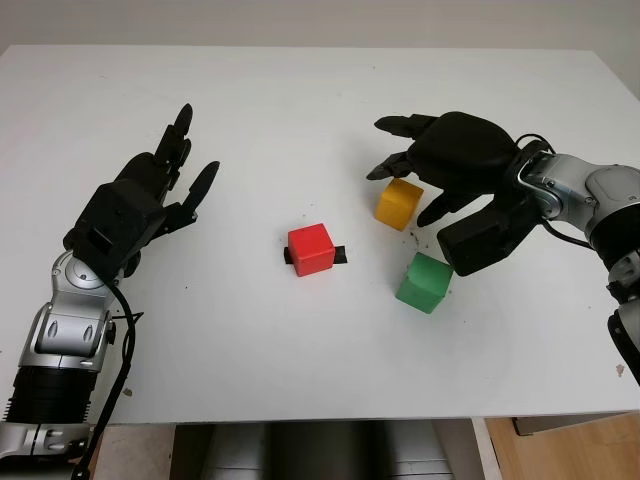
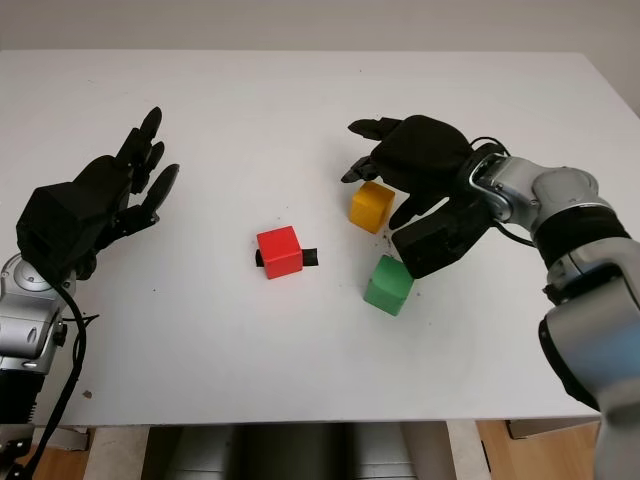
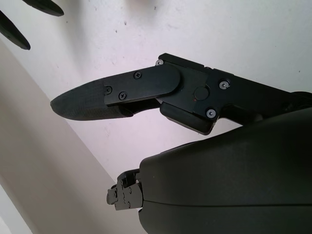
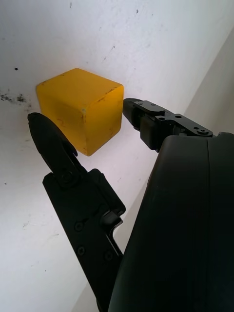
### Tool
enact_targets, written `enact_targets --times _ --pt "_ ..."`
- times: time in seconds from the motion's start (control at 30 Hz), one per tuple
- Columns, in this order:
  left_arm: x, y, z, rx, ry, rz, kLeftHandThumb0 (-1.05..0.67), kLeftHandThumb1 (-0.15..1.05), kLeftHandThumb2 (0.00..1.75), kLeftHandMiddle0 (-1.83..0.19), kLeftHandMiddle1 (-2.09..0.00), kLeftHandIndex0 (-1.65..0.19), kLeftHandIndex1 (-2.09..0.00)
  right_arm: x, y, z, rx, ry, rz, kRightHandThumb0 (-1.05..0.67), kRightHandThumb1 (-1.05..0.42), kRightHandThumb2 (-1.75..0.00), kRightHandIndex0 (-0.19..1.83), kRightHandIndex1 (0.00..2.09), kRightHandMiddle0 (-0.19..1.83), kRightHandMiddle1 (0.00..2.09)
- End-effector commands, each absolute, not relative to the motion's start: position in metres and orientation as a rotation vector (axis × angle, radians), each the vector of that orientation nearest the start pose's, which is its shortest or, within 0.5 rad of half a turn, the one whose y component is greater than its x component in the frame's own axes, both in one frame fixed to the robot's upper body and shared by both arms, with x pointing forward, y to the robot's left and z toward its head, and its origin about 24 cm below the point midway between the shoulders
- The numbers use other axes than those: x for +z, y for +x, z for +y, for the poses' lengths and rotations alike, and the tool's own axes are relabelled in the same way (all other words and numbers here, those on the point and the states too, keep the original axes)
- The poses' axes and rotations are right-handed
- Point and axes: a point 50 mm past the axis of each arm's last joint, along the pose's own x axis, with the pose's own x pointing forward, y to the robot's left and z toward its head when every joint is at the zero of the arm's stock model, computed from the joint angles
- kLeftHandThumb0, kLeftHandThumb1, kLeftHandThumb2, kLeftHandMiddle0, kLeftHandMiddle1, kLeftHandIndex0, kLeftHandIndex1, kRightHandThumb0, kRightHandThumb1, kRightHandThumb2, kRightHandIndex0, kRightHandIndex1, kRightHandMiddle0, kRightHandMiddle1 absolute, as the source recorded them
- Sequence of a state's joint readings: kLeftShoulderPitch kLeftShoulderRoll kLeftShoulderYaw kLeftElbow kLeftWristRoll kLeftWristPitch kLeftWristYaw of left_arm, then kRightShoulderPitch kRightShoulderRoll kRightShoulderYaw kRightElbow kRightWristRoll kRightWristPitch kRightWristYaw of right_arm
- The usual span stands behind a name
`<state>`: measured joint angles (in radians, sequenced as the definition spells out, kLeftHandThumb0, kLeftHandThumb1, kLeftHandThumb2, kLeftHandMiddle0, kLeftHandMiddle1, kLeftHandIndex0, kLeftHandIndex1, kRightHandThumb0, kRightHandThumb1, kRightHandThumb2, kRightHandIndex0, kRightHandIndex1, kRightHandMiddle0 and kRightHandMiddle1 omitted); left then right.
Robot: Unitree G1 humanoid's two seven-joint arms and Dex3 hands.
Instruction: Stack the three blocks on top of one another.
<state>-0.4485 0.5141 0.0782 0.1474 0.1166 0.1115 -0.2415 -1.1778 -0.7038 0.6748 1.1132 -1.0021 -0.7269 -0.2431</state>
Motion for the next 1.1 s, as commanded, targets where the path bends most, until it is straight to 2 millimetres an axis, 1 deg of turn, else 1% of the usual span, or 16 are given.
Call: enact_targets --times 0.0,0.03,0.1,0.2,0.27,0.33,0.57,0.6,0.7,0.73,0.87,1.07 --pt "0.1563 0.3259 0.2383 -0.086 0.604 -0.143 -0.84 1.05 0.63 0.10 -0.03 0.17 -0.05 0.1841 0.3899 -0.1980 0.521 -1.877 -0.541 -0.56 -0.79 -0.05 0.13 0.06 0.64 0.16" --pt "0.1571 0.3259 0.2382 -0.087 0.602 -0.147 -0.83 1.05 0.62 0.12 -0.03 0.17 -0.05 0.1838 0.3898 -0.1982 0.521 -1.878 -0.541 -0.55 -0.79 -0.05 0.14 0.06 0.66 0.17" --pt "0.1584 0.3260 0.2380 -0.087 0.592 -0.156 -0.83 1.05 0.62 0.05 -0.07 0.16 -0.05 0.1837 0.3897 -0.1985 0.522 -1.875 -0.542 -0.54 -0.79 -0.05 0.14 0.06 0.68 0.17" --pt "0.1597 0.3258 0.2380 -0.091 0.596 -0.158 -0.82 1.05 0.63 0.03 -0.08 0.16 -0.05 0.1843 0.3895 -0.1985 0.521 -1.867 -0.544 -0.51 -0.79 -0.06 0.16 0.06 0.72 0.19" --pt "0.1600 0.3261 0.2385 -0.094 0.602 -0.159 -0.82 1.05 0.63 0.13 -0.03 0.17 -0.05 0.1839 0.3894 -0.1982 0.520 -1.865 -0.548 -0.49 -0.80 -0.06 0.16 0.07 0.76 0.20" --pt "0.1600 0.3265 0.2392 -0.095 0.613 -0.161 -0.82 1.05 0.64 0.18 -0.01 0.17 -0.05 0.1835 0.3892 -0.1975 0.523 -1.865 -0.555 -0.48 -0.81 -0.06 0.17 0.07 0.79 0.21" --pt "0.1600 0.3273 0.2417 -0.090 0.599 -0.152 -0.83 1.05 0.63 0.19 0.00 0.18 -0.05 0.1823 0.3891 -0.1963 0.525 -1.852 -0.564 -0.43 -0.83 -0.06 0.24 0.08 0.94 0.32" --pt "0.1601 0.3274 0.2421 -0.087 0.592 -0.148 -0.84 1.05 0.63 0.17 -0.02 0.18 -0.05 0.1824 0.3891 -0.1962 0.524 -1.851 -0.567 -0.43 -0.85 -0.06 0.27 0.08 0.94 0.38" --pt "0.1608 0.3274 0.2431 -0.089 0.589 -0.149 -0.84 1.05 0.61 0.15 -0.04 0.18 -0.05 0.1834 0.3893 -0.1965 0.519 -1.854 -0.570 -0.42 -0.87 -0.06 0.33 0.06 0.79 0.77" --pt "0.1609 0.3274 0.2431 -0.091 0.592 -0.154 -0.83 1.05 0.61 0.15 -0.04 0.18 -0.05 0.1840 0.3894 -0.1968 0.517 -1.855 -0.569 -0.41 -0.87 -0.06 0.34 0.06 0.77 0.83" --pt "0.1602 0.3282 0.2425 -0.087 0.586 -0.153 -0.84 1.05 0.62 0.09 -0.07 0.17 -0.06 0.1869 0.3900 -0.1979 0.505 -1.855 -0.564 -0.41 -0.88 -0.06 0.34 0.06 0.71 0.92" --pt "0.1586 0.3307 0.2419 -0.077 0.598 -0.128 -0.85 1.05 0.62 0.16 -0.04 0.19 -0.05 0.1917 0.3912 -0.2008 0.493 -1.820 -0.515 -0.39 -0.89 -0.06 0.32 0.05 0.66 0.95"
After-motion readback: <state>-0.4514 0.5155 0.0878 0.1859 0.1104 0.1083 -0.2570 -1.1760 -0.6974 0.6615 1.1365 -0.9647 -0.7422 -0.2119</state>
